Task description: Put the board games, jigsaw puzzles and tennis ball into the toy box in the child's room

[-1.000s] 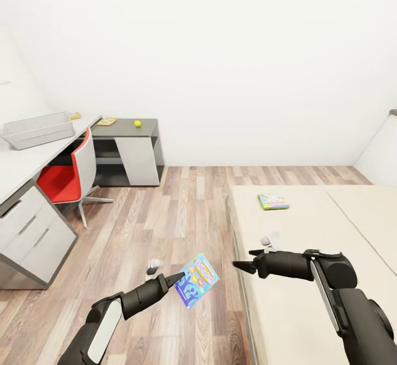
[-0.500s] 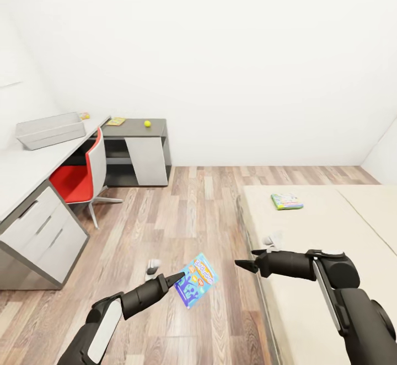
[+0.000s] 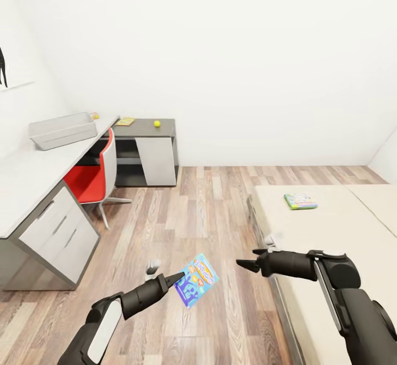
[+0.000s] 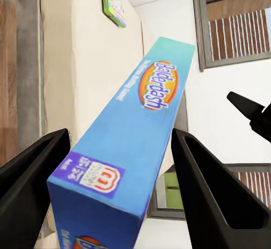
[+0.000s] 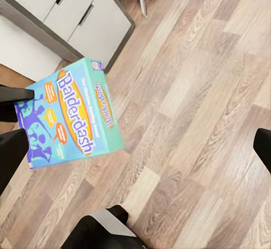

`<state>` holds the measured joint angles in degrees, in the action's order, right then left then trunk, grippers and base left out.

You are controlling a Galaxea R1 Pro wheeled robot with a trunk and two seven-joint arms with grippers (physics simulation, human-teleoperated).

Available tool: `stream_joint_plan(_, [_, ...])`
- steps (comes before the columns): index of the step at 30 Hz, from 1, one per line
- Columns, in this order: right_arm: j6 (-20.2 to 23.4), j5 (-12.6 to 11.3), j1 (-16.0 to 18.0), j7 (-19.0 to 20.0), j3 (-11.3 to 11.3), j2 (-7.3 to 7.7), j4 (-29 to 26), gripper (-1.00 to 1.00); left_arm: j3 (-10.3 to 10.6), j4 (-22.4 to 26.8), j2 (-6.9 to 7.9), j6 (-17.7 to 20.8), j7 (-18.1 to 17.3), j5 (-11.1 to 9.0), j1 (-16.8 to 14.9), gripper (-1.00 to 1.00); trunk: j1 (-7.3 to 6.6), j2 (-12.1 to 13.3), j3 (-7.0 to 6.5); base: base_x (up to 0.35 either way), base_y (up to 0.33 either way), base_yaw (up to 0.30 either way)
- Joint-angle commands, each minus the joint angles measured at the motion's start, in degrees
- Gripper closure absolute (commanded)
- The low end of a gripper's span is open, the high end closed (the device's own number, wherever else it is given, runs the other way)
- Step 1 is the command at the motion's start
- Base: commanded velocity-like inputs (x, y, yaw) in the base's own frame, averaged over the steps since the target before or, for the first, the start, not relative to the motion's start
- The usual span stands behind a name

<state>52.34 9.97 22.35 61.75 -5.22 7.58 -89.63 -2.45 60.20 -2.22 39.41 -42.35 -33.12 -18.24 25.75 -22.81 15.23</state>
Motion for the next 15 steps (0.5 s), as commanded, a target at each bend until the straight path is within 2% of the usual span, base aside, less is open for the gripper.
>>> stream_joint_plan(1, [-0.4, 0.5, 0.1, 0.7, -0.1, 0.02, 0.3, -1.0, -0.2, 0.0, -0.01, 0.4, -0.1, -0.2, 0.0, 1.0, 0.03, -0.1, 0.1, 0.0, 0.293, 0.0])
stream_joint_plan(15, [-1.5, 0.1, 0.1, 1.1, 0.0, -0.16, 0.7, -1.0, -0.2, 0.0, -0.01, 0.4, 0.1, -0.2, 0.0, 1.0, 0.03, -0.1, 0.1, 0.008, 0.293, 0.0])
